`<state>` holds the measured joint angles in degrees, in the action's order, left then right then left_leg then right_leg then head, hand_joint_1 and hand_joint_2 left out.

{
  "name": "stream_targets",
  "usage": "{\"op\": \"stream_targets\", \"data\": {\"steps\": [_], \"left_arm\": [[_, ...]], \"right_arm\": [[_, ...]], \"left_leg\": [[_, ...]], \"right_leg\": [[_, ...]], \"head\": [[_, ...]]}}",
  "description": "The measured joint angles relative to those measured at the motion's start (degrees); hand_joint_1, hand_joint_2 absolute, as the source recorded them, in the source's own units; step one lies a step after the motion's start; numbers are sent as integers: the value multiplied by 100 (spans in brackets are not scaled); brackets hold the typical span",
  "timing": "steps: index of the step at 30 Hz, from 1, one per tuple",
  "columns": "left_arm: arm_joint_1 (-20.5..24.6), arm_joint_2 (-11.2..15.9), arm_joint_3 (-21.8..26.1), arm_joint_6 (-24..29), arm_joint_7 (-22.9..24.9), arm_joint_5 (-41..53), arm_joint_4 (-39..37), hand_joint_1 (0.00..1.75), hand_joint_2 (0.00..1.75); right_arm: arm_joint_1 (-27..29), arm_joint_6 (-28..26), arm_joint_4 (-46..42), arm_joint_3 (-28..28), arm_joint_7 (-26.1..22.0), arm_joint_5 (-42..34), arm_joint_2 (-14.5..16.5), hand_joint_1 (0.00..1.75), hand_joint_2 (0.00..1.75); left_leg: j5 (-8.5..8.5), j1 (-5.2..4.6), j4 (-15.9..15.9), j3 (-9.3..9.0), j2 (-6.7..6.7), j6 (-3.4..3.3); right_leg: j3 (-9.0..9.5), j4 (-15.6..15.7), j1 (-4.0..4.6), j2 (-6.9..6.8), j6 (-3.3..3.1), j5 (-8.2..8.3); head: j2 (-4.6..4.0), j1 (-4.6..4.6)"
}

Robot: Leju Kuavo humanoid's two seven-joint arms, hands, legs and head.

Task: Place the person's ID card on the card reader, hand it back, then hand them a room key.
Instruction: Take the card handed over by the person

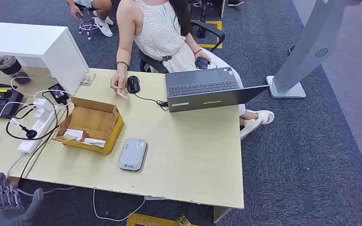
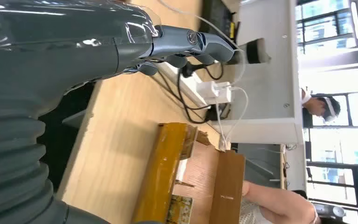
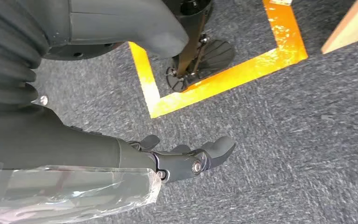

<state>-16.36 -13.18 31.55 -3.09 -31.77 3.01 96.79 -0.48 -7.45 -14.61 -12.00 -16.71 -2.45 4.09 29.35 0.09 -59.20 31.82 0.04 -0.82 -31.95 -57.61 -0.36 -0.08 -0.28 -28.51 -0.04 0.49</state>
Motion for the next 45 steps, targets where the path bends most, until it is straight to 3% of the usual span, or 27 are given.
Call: {"op": "stream_targets", "data": {"steps": [1, 2, 4, 10, 20, 45], "left_arm": [[23, 23, -31, 51, 19, 92, 24, 0, 175], [48, 50, -61, 97, 38, 180, 42, 0, 175], [153, 148, -176, 272, 120, 526, 97, 0, 175], [399, 345, -395, 561, 315, 1168, 110, 0, 175], [1316, 952, -1138, 1191, 997, 3013, -79, 0, 175], [3497, 2379, -3058, 2251, 2663, 6810, -1451, 0, 175]], "right_arm": [[-3, -1, 3, 0, 13, 24, 4, 0, 116], [-6, -3, 5, 0, 25, 41, 8, 0, 87], [-19, -14, 17, 0, 68, 115, 21, 0, 0], [-49, -26, 41, 0, 122, 201, 37, 0, 0], [-143, 40, 77, -5, 267, 401, 117, 0, 0], [-255, 146, 182, -48, 653, 1097, 305, 0, 0]], "left_leg": [[0, 0, 0, 0, 0, 0], [0, 0, 0, -1, 0, 0], [0, 0, 0, -2, 0, 0], [-1, 0, 0, -3, 1, 1], [-1, 0, -3, -3, 2, 0], [-3, 0, -4, -4, 14, -1]], "right_leg": [[0, 0, 0, 0, 0, 0], [0, 0, 0, 1, 0, 0], [1, 0, 0, 1, 0, 0], [1, -1, 0, 2, -1, 0], [1, -1, 0, 6, 0, 1], [-1, -5, 0, 18, -3, 5]], "head": [[0, 0], [0, -1], [0, -1], [0, 1], [0, 0], [0, 0]]}}
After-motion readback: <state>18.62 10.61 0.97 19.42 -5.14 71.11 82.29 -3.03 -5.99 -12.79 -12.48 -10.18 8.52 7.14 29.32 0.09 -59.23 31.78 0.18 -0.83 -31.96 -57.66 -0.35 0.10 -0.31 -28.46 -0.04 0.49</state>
